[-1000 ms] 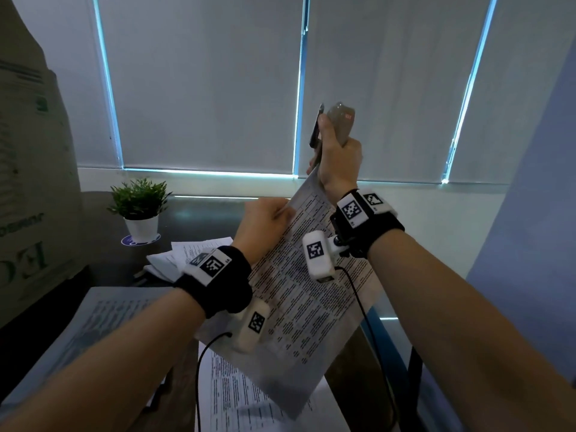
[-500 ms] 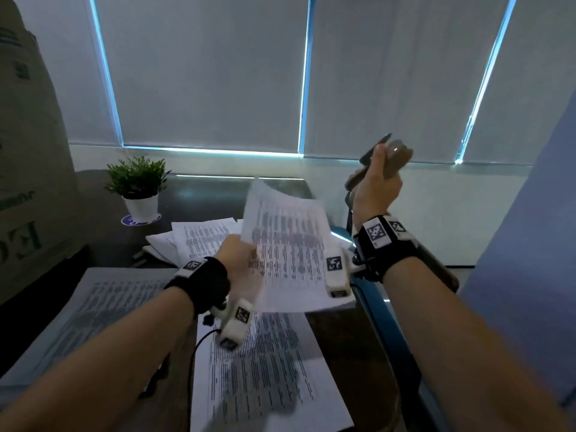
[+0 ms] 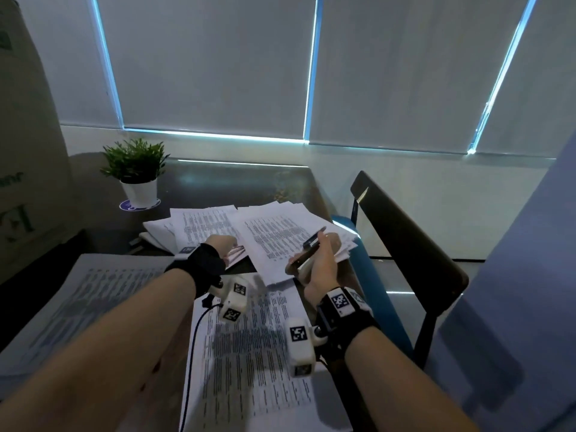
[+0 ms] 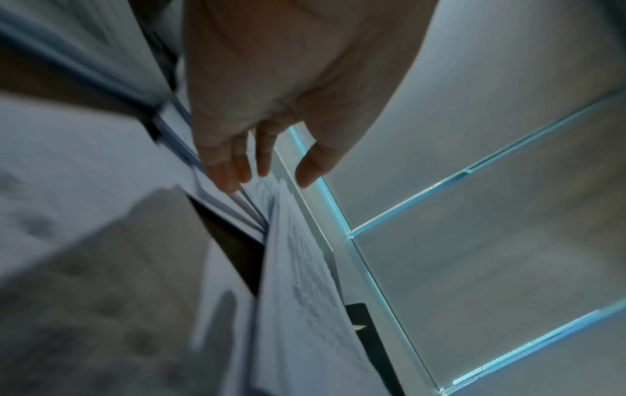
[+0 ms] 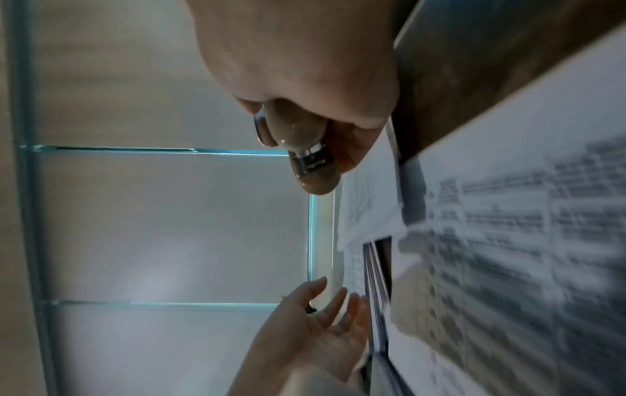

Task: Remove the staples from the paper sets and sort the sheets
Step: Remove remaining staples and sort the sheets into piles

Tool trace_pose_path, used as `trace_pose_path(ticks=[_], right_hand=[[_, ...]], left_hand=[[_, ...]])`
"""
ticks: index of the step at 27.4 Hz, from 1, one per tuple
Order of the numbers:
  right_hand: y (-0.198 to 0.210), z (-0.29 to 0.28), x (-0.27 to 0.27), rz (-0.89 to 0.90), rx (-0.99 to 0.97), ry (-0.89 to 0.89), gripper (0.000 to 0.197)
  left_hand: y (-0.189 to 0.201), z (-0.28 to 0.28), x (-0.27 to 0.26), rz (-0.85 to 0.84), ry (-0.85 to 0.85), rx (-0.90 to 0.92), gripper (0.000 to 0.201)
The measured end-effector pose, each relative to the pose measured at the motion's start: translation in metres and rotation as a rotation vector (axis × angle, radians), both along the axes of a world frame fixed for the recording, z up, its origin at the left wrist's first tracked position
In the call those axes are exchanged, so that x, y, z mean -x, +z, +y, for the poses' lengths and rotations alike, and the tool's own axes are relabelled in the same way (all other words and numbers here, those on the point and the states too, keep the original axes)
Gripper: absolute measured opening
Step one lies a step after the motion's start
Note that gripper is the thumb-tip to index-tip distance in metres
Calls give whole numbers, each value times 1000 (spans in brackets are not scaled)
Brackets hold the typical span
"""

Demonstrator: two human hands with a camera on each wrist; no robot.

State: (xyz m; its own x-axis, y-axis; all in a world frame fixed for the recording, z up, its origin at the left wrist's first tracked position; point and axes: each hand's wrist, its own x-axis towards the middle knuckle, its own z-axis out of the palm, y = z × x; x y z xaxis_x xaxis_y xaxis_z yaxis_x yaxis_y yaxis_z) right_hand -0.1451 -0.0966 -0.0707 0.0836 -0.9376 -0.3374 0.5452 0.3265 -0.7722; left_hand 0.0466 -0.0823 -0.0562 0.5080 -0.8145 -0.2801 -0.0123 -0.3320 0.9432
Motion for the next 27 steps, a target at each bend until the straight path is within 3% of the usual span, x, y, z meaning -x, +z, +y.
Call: trace_pose_path(ticks=[4, 6, 9, 12, 16, 20, 25, 27], right_hand=[[-28, 16, -30, -130, -115, 140, 40], [-42, 20, -37, -91, -123, 154, 40], [-57, 21, -36, -8, -95, 167, 39], [-63, 22, -30, -78, -60, 172, 36], [-62, 25, -29, -59, -30, 221, 34], [-65, 24, -30, -33, -25, 198, 36], [-66, 24, -29, -27, -2, 207, 37], [-69, 23, -28, -27, 0, 206, 37]], left_hand=[[-29, 48, -40, -358, -61, -277, 28], [-36, 71, -45, -414, -108, -441, 28], [-34, 85, -36, -614, -270, -543, 42], [-34, 84, -23, -822, -346, -590, 57], [-38, 79, -12, -842, -323, -585, 58], [-38, 82, -8, -804, -214, -546, 78], [-34, 84, -15, -603, -216, -457, 51], [-38, 84, -15, -454, -185, -328, 33]])
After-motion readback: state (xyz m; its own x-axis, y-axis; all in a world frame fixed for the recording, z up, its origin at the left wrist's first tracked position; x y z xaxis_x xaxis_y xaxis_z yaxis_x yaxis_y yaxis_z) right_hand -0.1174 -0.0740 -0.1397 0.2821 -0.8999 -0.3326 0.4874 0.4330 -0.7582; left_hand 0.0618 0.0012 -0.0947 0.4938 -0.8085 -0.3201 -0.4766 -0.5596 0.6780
